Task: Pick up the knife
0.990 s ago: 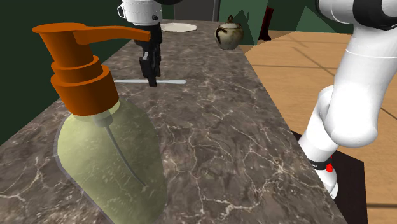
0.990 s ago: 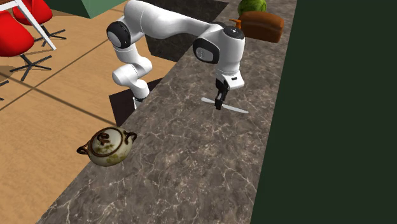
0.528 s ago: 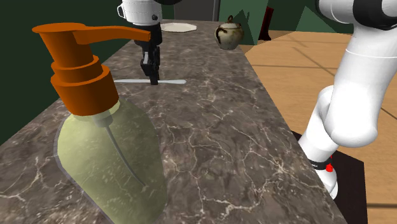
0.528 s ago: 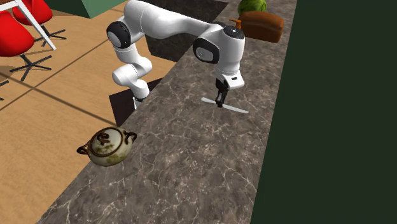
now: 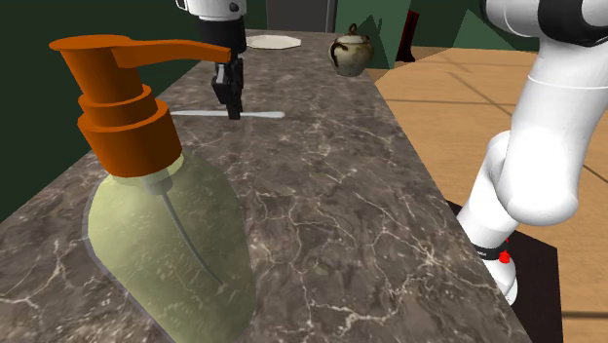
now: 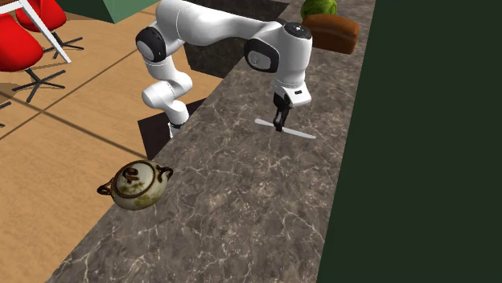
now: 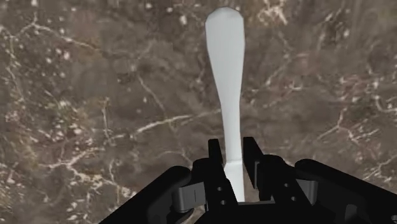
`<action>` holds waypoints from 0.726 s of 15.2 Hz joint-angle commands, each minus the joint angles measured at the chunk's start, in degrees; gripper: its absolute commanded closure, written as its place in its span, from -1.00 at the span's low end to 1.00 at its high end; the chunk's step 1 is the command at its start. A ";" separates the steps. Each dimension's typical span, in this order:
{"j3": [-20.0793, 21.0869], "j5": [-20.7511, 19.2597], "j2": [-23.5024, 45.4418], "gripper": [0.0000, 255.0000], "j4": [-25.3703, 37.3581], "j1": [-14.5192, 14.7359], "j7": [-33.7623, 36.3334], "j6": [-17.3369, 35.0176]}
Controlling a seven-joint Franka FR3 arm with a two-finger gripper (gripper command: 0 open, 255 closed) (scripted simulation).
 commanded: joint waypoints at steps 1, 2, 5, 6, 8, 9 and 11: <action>0.01 -0.07 0.27 1.00 1.91 0.06 -0.07 -1.67; 0.03 -0.12 0.46 1.00 2.94 0.12 -0.06 -2.51; 0.10 -0.33 1.16 1.00 6.21 0.33 -0.03 -5.12; 0.12 -0.42 1.43 1.00 7.36 0.41 -0.02 -6.01; 0.17 -0.62 2.05 1.00 9.77 0.60 0.02 -7.83; 0.20 -0.73 2.39 1.00 11.03 0.70 0.05 -8.76; 0.21 -0.74 2.44 1.00 11.22 0.72 0.05 -8.90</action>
